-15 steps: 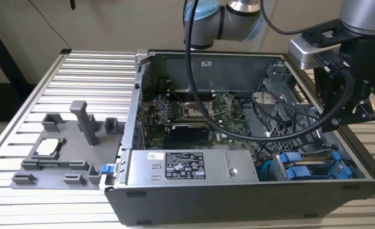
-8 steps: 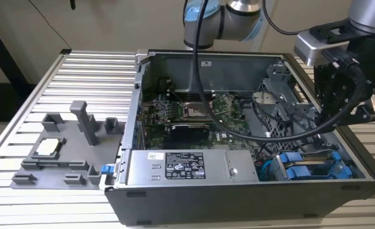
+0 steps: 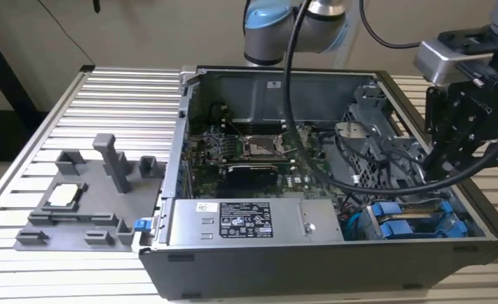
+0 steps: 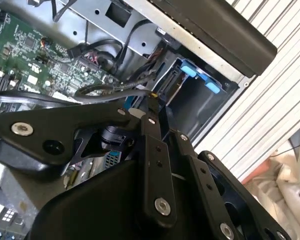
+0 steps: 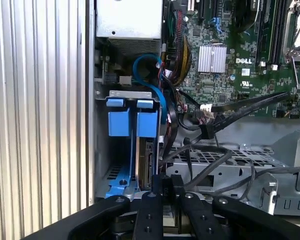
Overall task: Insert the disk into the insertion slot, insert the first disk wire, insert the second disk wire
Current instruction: 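Insert the first disk wire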
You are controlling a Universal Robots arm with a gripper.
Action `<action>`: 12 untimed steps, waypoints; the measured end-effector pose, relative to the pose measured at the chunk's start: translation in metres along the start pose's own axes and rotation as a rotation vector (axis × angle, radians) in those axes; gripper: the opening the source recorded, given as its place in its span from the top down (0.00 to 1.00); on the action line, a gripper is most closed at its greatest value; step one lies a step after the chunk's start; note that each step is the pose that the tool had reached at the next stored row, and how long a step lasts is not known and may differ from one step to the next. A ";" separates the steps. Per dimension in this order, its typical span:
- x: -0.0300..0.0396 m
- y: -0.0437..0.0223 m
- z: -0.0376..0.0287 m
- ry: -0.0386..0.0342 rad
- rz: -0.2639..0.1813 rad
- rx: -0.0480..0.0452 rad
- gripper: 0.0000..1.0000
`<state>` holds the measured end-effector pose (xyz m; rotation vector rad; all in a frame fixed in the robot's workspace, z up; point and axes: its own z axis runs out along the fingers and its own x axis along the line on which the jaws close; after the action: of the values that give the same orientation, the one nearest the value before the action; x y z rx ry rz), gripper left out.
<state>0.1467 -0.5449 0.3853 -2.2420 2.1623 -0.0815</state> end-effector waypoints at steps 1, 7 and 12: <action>0.0009 -0.0026 0.0006 -0.0003 0.000 -0.0084 0.81; 0.0075 -0.0168 0.0043 -0.0020 -0.001 -0.0563 0.81; 0.0152 -0.0240 0.0078 -0.0034 -0.002 -0.0900 0.81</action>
<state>0.1716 -0.5594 0.3792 -2.2885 2.2055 0.0200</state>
